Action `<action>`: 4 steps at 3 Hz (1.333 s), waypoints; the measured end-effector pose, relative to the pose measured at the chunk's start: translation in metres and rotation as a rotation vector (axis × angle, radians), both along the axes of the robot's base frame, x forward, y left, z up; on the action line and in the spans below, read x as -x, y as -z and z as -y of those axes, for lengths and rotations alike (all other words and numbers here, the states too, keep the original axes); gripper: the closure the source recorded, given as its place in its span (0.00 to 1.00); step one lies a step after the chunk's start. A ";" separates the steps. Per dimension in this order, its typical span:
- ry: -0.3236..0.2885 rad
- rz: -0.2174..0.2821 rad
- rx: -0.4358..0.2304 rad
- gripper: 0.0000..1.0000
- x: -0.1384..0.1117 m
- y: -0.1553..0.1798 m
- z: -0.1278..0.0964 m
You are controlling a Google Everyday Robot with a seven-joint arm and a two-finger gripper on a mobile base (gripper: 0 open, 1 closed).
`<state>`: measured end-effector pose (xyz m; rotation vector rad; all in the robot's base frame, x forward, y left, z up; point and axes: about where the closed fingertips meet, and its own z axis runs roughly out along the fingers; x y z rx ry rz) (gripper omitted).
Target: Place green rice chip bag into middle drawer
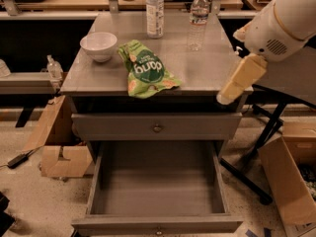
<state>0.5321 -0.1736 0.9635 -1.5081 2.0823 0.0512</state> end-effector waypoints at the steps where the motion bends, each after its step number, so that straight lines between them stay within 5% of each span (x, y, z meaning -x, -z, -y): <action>1: 0.059 0.015 -0.169 0.00 -0.052 0.007 -0.045; 2: 0.151 0.013 -0.301 0.00 -0.090 0.002 -0.096; 3: 0.150 0.016 -0.299 0.00 -0.093 0.003 -0.102; 4: 0.177 0.049 -0.327 0.00 -0.140 0.017 -0.124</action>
Offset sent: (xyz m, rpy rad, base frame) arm 0.1410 0.1545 -0.0002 0.4264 -0.0226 -0.2245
